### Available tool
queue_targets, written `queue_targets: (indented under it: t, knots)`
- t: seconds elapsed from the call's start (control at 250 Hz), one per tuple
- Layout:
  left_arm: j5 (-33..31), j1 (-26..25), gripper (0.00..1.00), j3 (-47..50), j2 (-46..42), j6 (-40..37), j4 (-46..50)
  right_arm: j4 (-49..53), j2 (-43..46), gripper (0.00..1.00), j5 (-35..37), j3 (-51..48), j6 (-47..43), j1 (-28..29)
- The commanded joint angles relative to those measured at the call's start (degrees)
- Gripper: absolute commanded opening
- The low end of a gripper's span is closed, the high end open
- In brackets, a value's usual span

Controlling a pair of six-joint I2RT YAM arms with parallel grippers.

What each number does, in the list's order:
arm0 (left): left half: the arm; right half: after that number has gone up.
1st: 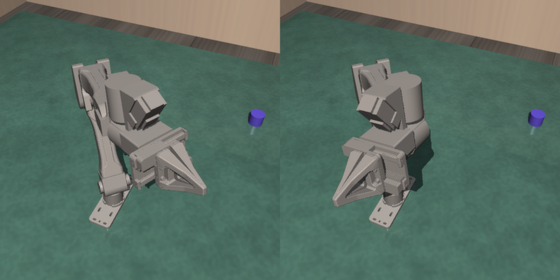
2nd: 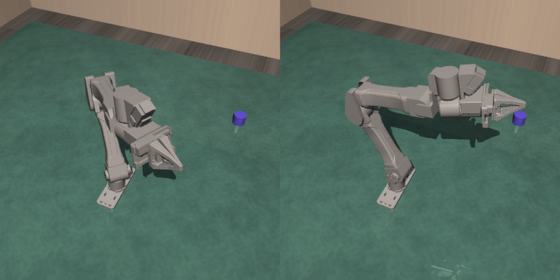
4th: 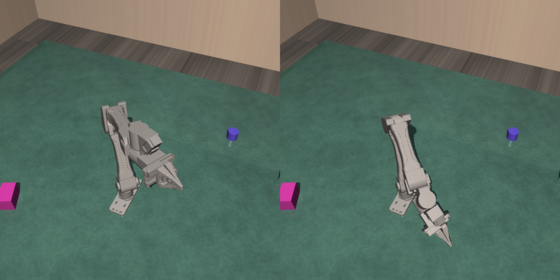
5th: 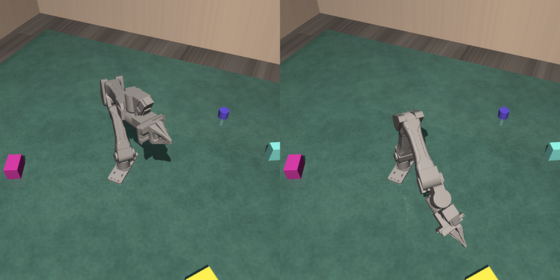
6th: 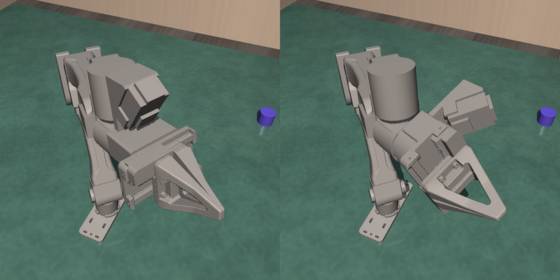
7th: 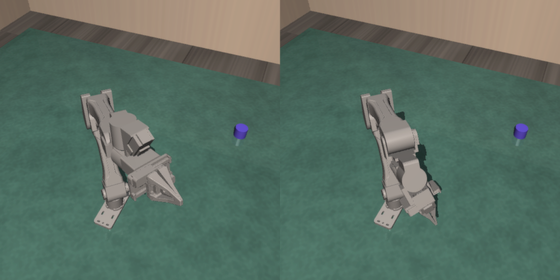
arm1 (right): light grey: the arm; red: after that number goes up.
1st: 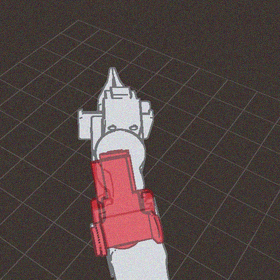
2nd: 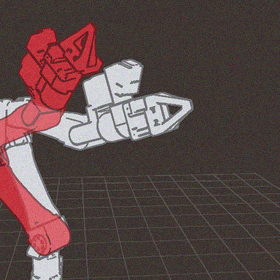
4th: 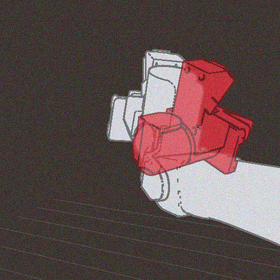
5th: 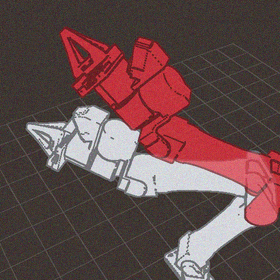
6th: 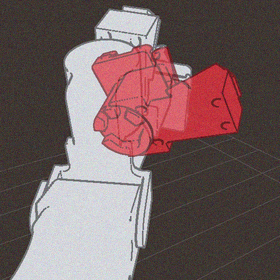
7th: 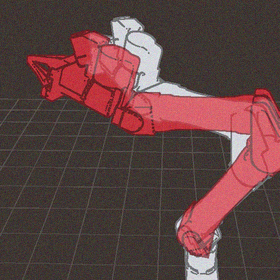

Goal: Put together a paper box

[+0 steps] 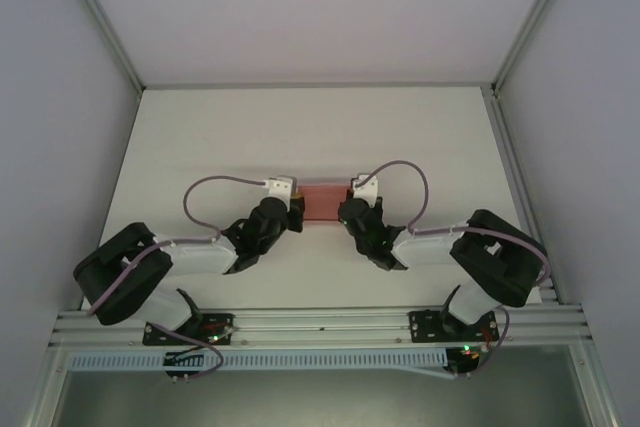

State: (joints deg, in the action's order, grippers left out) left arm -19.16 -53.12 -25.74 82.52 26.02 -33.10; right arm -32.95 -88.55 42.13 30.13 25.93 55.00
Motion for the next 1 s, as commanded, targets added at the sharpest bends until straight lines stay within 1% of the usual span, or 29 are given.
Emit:
queue_targets:
  t: [0.0,0.028,0.092,0.132,0.224,0.276,0.311,0.375,0.407,0.539,0.583,0.667,0.771,0.819,0.922,0.998]
  knots:
    - [2.7,-1.6,0.28,1.0,-2.1,0.3,6.6,5.1,-0.5,0.00,-1.4,-2.1,0.0,1.7]
    - [2.7,-1.8,0.37,1.0,-3.0,0.6,7.5,5.4,-0.6,0.00,-0.9,-2.1,-0.1,1.9]
    - [2.8,-2.3,0.41,0.5,-5.7,1.1,9.6,6.7,-0.7,0.00,0.7,-1.9,-0.1,2.5]
    - [2.6,-2.6,0.48,0.1,-7.6,1.2,11.3,7.3,-0.6,0.00,1.4,-1.7,-0.4,2.9]
    - [0.9,-2.8,0.74,-0.9,-12.2,2.1,16.8,8.2,-0.6,0.00,2.3,-1.7,-0.9,3.7]
    - [-1.8,-2.8,0.91,-1.8,-14.6,3.9,21.3,8.9,-0.7,0.00,3.0,-1.5,-1.0,3.9]
    - [-2.6,-2.8,0.99,-2.2,-16.5,4.1,24.1,9.1,-0.7,0.00,3.0,-1.5,-1.6,4.1]
    - [-4.3,-2.9,1.00,-3.3,-19.9,5.7,29.6,9.4,-1.0,0.00,3.6,-1.3,-2.3,4.5]
    - [-3.9,-2.9,1.00,-3.7,-21.9,5.9,31.7,9.5,-1.3,0.00,3.5,-1.2,-2.9,4.6]
    - [-5.8,-2.7,1.00,-6.1,-29.9,11.0,40.4,10.4,-2.4,0.00,5.0,-0.6,-4.2,5.6]
    - [-6.8,-2.1,1.00,-7.6,-31.7,13.0,43.3,10.0,-2.8,0.00,5.0,-0.9,-4.8,5.8]
    - [-5.7,0.4,1.00,-10.8,-33.2,15.2,46.8,8.3,-3.6,0.00,4.8,-1.4,-7.4,6.4]
    - [2.3,6.5,1.00,-15.2,-31.4,14.5,48.6,5.3,-3.8,0.00,4.2,-2.8,-10.4,6.7]
    - [7.2,10.2,1.00,-16.3,-29.7,13.9,47.8,3.3,-3.5,0.00,3.0,-3.7,-11.7,6.7]
    - [18.4,18.1,1.00,-18.6,-23.8,13.1,45.9,0.0,-3.8,0.00,-0.2,-5.2,-14.1,6.7]
    - [24.0,21.4,1.00,-19.9,-18.8,11.6,43.8,-2.2,-4.4,0.00,-1.2,-6.2,-15.7,6.7]
